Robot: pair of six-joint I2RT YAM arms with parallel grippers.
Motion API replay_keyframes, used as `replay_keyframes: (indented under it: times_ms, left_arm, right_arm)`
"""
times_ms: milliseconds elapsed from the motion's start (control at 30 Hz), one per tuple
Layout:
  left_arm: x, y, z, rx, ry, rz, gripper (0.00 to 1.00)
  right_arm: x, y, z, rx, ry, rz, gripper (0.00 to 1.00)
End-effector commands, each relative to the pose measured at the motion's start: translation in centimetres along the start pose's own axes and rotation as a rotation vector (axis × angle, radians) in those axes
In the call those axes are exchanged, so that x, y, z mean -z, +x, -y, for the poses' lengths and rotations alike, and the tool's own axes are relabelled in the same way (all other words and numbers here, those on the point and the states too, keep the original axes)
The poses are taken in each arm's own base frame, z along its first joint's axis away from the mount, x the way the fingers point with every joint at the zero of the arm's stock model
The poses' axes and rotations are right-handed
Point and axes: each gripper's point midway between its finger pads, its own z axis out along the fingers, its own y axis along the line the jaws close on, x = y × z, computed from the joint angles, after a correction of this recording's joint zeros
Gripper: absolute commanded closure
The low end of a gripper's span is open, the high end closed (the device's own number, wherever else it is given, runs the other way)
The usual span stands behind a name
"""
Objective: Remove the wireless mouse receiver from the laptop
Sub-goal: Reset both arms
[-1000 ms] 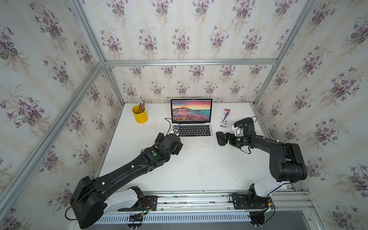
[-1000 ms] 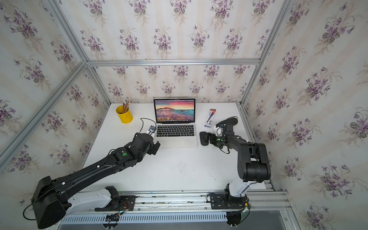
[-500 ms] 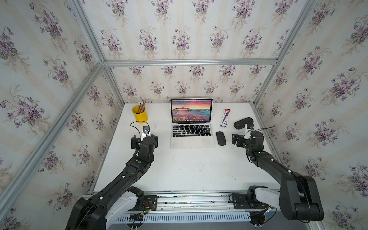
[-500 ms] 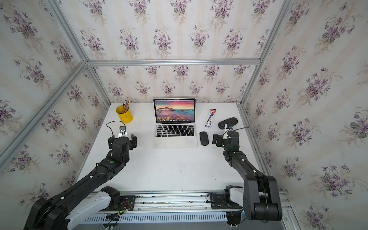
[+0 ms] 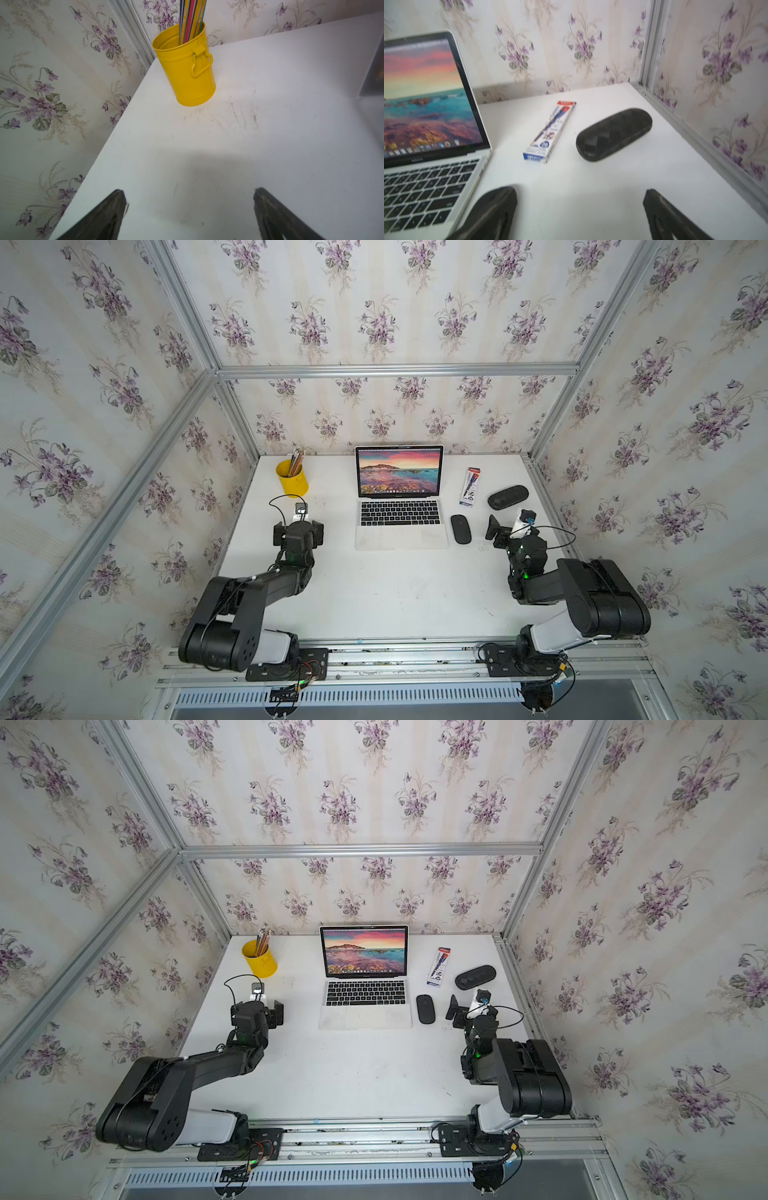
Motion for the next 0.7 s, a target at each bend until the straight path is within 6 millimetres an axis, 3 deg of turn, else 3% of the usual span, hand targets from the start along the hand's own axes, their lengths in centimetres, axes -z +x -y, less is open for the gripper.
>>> replay_keyframes:
  times_ms: [0, 67, 667]
  left_arm:
    - [-0.29, -1.57, 1.2, 0.039, 0.08, 0.106, 0.01]
    - [-0.84, -1.46, 2.06, 0.013, 0.127, 0.091, 0.01]
    - [-1.15, -1.3, 1.89, 0.032, 0.148, 0.076, 0.01]
  right_arm:
    - [-0.1, -1.37, -0.77, 0.028, -0.036, 0.06, 0.0]
    - [-0.08, -0.88, -0.32, 0.014, -0.009, 0.029, 0.0]
    - [-0.14, -1.28, -0.85, 0.033, -0.035, 0.05, 0.0]
